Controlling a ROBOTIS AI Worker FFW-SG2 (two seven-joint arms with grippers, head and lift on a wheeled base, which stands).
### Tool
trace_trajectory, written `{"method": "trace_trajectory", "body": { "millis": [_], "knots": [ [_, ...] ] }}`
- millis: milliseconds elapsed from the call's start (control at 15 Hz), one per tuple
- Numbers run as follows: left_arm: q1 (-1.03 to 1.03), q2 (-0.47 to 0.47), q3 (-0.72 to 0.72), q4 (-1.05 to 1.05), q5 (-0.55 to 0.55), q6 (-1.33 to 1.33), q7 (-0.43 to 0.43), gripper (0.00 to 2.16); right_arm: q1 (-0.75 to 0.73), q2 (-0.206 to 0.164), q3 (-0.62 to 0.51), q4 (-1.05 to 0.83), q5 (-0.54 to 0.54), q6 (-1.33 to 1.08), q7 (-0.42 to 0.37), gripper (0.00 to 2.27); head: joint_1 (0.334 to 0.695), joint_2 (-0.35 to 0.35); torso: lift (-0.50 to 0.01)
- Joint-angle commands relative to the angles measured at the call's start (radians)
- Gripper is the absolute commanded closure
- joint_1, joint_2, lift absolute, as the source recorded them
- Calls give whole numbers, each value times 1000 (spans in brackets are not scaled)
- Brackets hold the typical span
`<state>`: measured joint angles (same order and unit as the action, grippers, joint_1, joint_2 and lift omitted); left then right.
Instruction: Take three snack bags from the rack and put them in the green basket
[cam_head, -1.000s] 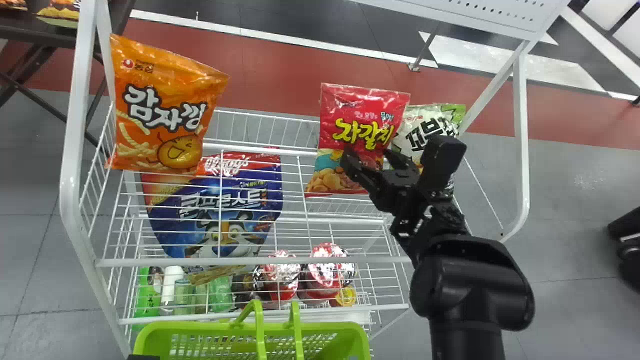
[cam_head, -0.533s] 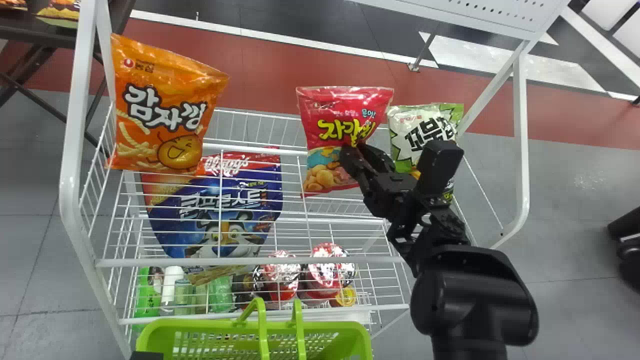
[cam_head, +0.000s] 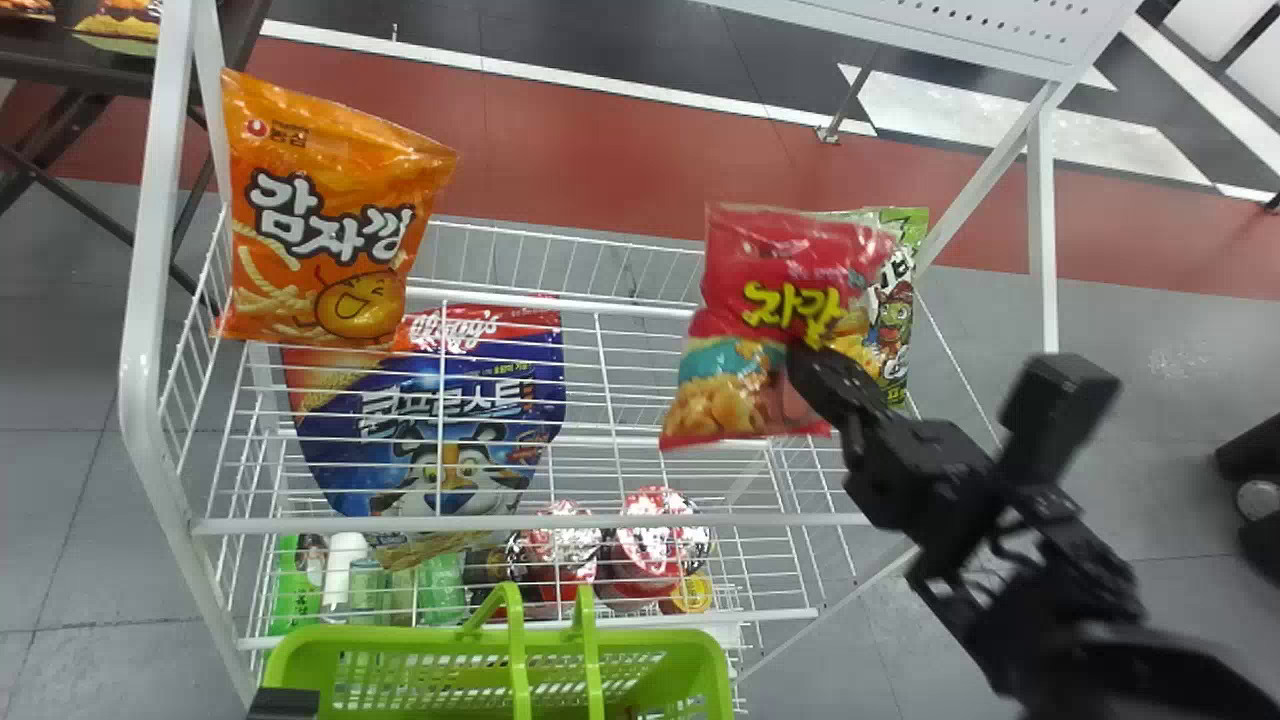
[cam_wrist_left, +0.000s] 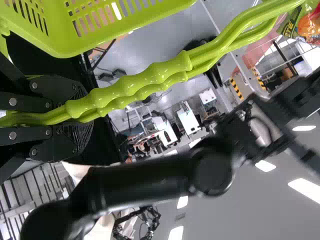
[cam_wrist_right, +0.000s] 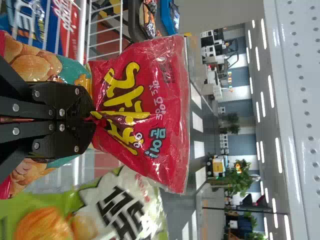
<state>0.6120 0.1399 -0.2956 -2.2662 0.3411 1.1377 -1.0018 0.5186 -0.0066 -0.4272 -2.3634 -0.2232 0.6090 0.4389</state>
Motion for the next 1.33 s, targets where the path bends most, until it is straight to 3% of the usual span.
{"method": "trace_trajectory", "body": {
  "millis": [0,333,467,867,1067,1133,1267],
  "knots": [
    [-9,-5,12,10,7,3,0,1760,109,-9,-102,-135,-130,188,14,2233,695,-350,-6],
    [-12,-10,19,23,22,3,11,1760,110,-30,-219,-281,-174,884,193,2233,695,-350,-6],
    [-17,-10,27,22,30,12,11,1760,120,-56,-209,-303,-209,963,208,2233,695,-350,-6],
    [-17,-11,27,22,30,15,11,1760,140,-104,33,-254,-188,963,192,2229,695,-350,-6],
    [-17,-11,26,23,30,15,9,1760,153,-162,240,-197,-67,963,113,2148,695,-350,-6],
    [-17,-11,26,23,30,12,9,1760,153,-184,306,-180,-1,963,103,2074,695,-350,-6],
    [-17,-13,26,25,30,12,6,1760,153,-216,415,-169,127,963,54,1460,695,-350,-6]
  ]
}}
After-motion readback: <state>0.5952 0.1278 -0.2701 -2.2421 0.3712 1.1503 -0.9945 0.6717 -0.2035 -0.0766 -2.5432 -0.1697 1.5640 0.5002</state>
